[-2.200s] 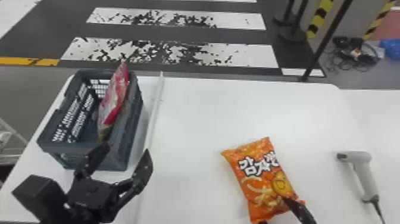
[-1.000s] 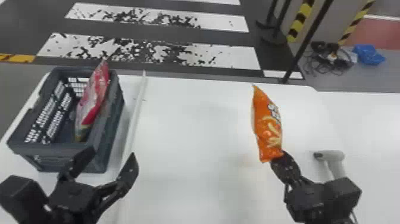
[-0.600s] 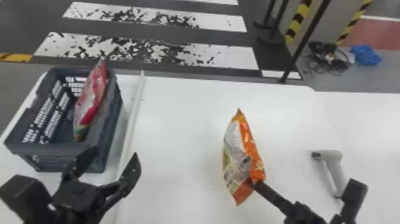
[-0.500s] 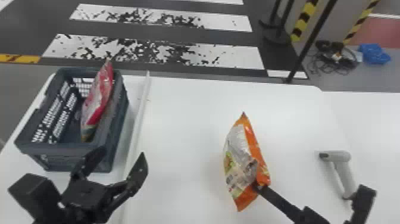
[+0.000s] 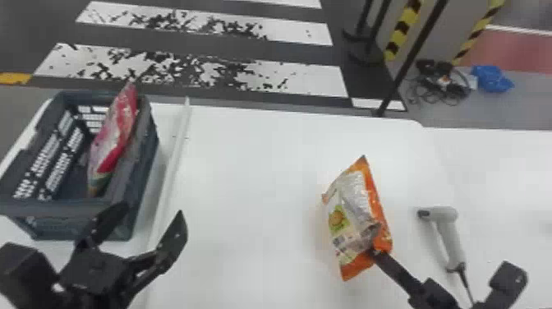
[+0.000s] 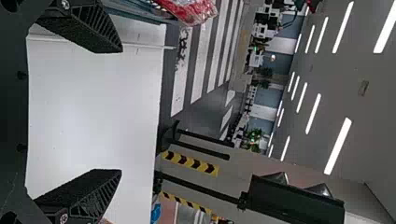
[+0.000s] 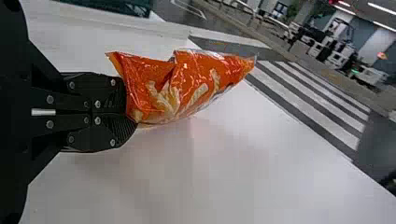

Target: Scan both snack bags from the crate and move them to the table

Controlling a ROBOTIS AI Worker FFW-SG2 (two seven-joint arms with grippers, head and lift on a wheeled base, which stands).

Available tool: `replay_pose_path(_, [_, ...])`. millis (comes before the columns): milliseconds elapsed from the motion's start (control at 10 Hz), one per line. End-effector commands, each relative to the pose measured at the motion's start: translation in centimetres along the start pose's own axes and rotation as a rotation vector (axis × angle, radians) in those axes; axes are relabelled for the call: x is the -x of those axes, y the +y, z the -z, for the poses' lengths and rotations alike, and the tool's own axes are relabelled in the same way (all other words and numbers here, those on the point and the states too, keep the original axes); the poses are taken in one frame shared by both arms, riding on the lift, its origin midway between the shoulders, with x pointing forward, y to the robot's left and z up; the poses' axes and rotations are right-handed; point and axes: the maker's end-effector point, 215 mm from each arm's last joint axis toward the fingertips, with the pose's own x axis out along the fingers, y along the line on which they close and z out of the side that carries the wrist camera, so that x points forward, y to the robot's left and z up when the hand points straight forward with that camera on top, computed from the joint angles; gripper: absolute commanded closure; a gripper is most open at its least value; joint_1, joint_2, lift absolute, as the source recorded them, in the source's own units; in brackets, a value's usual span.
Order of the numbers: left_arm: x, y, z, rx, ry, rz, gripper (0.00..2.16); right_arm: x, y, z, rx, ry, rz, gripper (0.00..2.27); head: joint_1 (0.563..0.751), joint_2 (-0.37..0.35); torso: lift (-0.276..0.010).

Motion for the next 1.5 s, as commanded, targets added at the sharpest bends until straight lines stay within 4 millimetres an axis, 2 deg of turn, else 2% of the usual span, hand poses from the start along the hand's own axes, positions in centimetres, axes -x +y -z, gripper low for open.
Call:
replay_pose_path(0, [0.0, 0.0, 0.0, 0.0, 0.0, 0.001, 0.08, 0.2, -3.1, -2.7, 0.003, -0.092, 0.082, 2.14, 0.695, -0.21, -0.087])
replay_pose_path(100, [0.0, -0.2, 0.0, 0.001, 0.001, 0.004, 0.08, 0.3, -3.5, -2.1, -0.003, -0.076, 0.098, 1.69, 0.695, -0.265, -0.087])
replay_pose_path(200, [0.0, -0.3, -0.1, 0.001, -0.002, 0.006, 0.08, 0.4, -3.7, -1.1, -0.005, -0.041, 0.117, 0.45, 0.695, -0.296, -0.087])
replay_pose_path(300, [0.0, -0.4, -0.3, 0.003, -0.006, 0.007, 0.08, 0.5, -3.6, -1.0, 0.002, -0.033, 0.13, 0.0, 0.695, -0.303, -0.087])
replay_pose_path(600, [-0.1, -1.0, -0.1, 0.006, -0.004, 0.016, 0.08, 1.2, -4.0, -2.4, 0.026, -0.057, 0.155, 0.04, 0.695, -0.309, -0.087])
replay_pose_path(800, [-0.1, -1.0, -0.1, 0.006, -0.003, 0.016, 0.08, 2.3, -5.0, -5.2, 0.066, -0.131, 0.186, 0.04, 0.695, -0.338, -0.087])
replay_pose_path(1000, [0.2, -0.9, -1.2, -0.003, -0.042, 0.012, 0.08, 4.6, -5.9, -8.9, 0.136, -0.192, 0.243, 0.05, 0.695, -0.35, -0.087])
replay_pose_path(1100, [0.2, -0.8, -1.3, -0.005, -0.045, 0.01, 0.08, 5.3, -5.5, -7.6, 0.11, -0.121, 0.225, 0.06, 0.695, -0.35, -0.087])
replay_pose_path(1300, [0.2, -1.0, -1.4, -0.004, -0.05, 0.015, 0.08, 5.8, -3.7, -3.9, 0.081, 0.016, 0.148, 0.11, 0.695, -0.35, -0.087])
replay_pose_path(1400, [0.2, -1.2, -1.5, -0.003, -0.051, 0.018, 0.08, 5.9, -3.0, -3.5, 0.085, 0.023, 0.133, 0.11, 0.695, -0.35, -0.087])
